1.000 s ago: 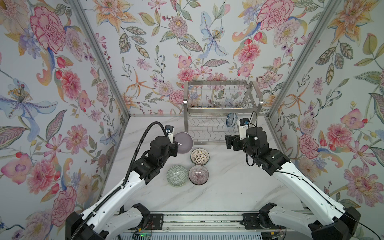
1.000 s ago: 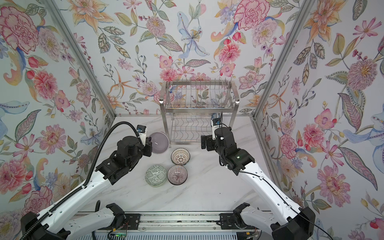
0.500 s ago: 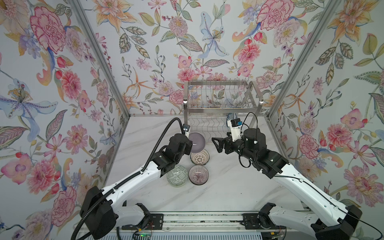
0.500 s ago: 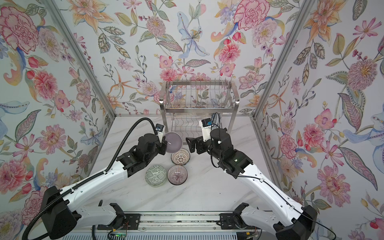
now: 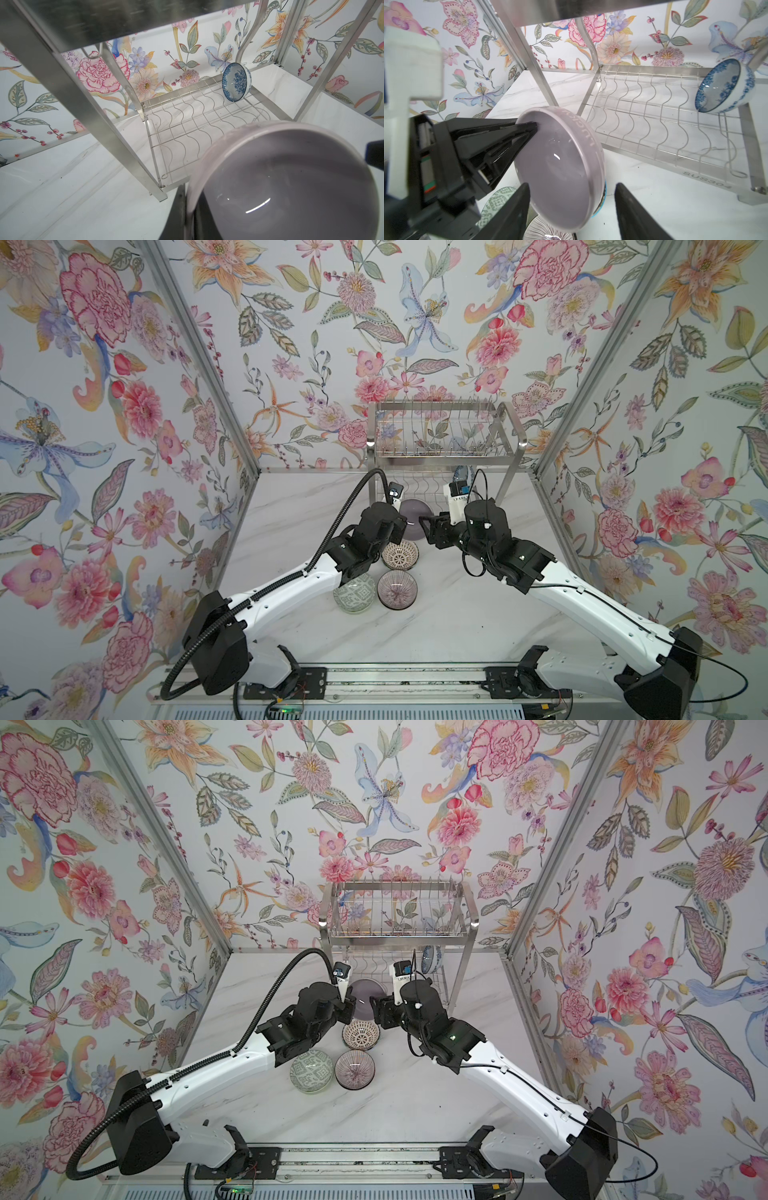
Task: Load the bowls into the dish rack
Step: 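Grasp the lilac bowl rim with the right gripper while the left holds it, then carry the lilac bowl into the rack with the right gripper while the left withdraws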
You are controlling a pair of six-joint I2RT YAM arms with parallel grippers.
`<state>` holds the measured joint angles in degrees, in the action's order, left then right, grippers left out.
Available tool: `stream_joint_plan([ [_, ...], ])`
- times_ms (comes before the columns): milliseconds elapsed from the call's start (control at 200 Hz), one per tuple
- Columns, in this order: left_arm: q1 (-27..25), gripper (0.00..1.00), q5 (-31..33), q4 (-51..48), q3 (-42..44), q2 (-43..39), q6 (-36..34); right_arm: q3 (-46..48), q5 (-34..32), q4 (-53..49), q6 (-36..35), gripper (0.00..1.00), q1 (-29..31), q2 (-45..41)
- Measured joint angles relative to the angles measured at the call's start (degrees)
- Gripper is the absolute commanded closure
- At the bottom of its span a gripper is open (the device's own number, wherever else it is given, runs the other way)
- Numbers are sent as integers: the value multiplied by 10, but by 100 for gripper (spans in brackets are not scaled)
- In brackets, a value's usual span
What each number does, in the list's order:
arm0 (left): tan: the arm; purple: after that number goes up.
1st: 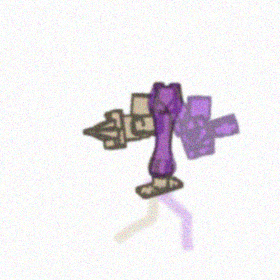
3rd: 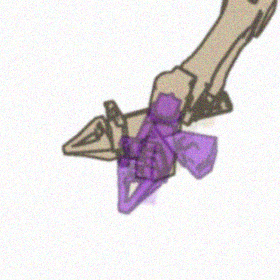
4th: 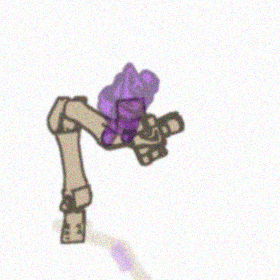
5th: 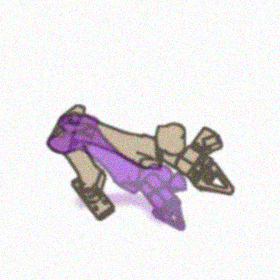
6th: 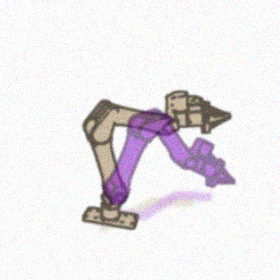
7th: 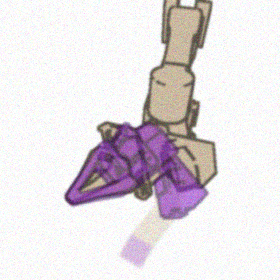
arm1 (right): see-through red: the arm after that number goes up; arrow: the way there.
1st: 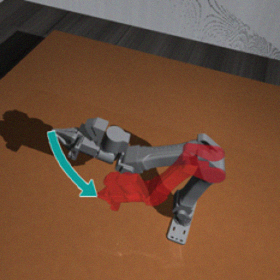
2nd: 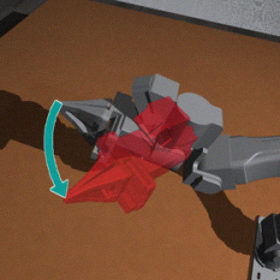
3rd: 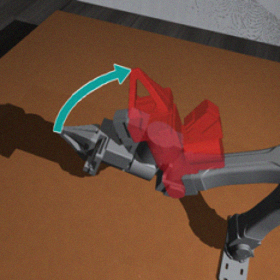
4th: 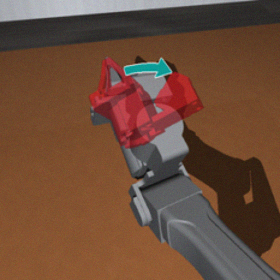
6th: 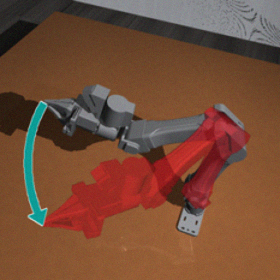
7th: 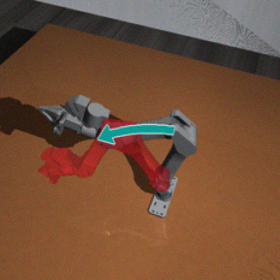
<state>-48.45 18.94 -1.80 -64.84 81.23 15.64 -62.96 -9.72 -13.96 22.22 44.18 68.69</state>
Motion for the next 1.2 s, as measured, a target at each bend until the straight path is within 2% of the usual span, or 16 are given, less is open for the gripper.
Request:
stream_joint_plan([
  [95,-5,100,3,2,-3,0,0,-1,-22,-4,5,56,0,10],
  [305,-11,100,10,9,-7,0,0,-8,-49,-14,17,59,8,42],
  [385,-11,100,10,10,-7,0,0,-8,-54,-18,25,64,11,47],
  [425,-11,100,10,11,-7,0,0,-8,-57,-19,28,70,12,49],
  [485,-12,100,10,10,-7,-2,0,-9,-68,-21,38,88,14,51],
  [555,-17,100,10,16,-7,-5,2,-16,-104,-20,62,100,13,59],
  [636,-30,100,19,28,-7,-10,2,-20,-139,-24,78,100,14,67],
  [786,-29,100,21,39,6,-16,2,-28,-154,-36,78,100,23,66],
  [811,-29,89,21,41,9,-18,3,-30,-154,-40,76,100,24,66],
  [906,-30,27,9,49,18,-30,3,-39,-152,-56,64,100,26,66],
  [951,-29,2,6,52,19,-37,2,-40,-149,-70,54,100,27,64],
  [1086,-20,1,-1,51,19,-56,-7,-40,-152,-107,28,100,35,48],
  [1201,-1,1,-41,20,19,-71,-11,-49,-174,-134,2,100,36,39],
])
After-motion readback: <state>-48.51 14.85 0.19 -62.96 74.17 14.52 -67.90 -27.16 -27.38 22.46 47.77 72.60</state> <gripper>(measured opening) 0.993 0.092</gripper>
